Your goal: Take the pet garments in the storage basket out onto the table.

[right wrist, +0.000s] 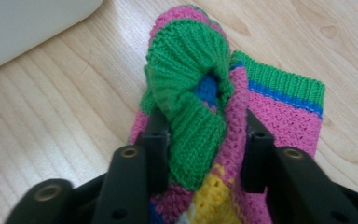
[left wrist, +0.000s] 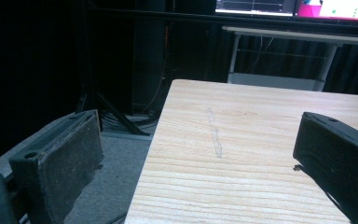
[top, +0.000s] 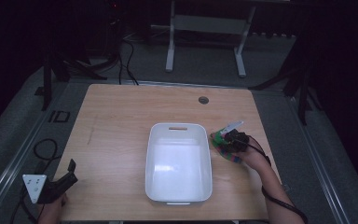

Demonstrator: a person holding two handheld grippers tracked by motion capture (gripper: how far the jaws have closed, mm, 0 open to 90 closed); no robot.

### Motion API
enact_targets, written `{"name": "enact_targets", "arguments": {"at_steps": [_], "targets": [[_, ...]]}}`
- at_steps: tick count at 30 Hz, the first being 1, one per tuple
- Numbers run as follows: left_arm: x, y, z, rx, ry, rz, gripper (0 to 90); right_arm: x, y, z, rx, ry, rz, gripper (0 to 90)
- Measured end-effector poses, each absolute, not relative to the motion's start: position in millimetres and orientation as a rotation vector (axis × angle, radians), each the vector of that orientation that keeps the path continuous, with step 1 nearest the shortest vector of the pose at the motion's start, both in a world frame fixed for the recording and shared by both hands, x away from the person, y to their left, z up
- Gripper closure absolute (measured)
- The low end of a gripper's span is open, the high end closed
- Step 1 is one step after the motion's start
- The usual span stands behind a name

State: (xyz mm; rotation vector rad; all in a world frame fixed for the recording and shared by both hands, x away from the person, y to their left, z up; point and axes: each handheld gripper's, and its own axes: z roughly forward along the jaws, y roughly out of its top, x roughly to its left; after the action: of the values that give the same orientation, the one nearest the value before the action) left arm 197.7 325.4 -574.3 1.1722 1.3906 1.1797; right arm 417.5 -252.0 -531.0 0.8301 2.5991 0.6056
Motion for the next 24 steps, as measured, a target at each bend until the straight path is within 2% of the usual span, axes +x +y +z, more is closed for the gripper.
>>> {"name": "enact_targets", "arguments": {"at_steps": [6,10,11,14,19,24], "targets": [[198,326,-574,1.171,1.392,1.176,1.8,412,-251,-520,0.816,2.658,0.614,34.2],[198,326,-574,1.174,1.388,1.175,1.8,406,-254,-511,0.825,2.646,0.643,23.7],[198,326,-574,1.174,1.388,1.175,1.8,406,-254,-511,0.825,2.646,0.643,23.7],[198,326,-574,1.173,1.391,1.177,1.9,397,-261,-504,0.838,2.623,0.700,14.0],[198,325,-574,1.176,1.389,1.178,1.8,388,-274,-501,0.875,2.597,0.743,10.5],[198,325,-574,1.180,1.389,1.180,1.8,376,-288,-500,0.909,2.557,0.832,10.7]]}}
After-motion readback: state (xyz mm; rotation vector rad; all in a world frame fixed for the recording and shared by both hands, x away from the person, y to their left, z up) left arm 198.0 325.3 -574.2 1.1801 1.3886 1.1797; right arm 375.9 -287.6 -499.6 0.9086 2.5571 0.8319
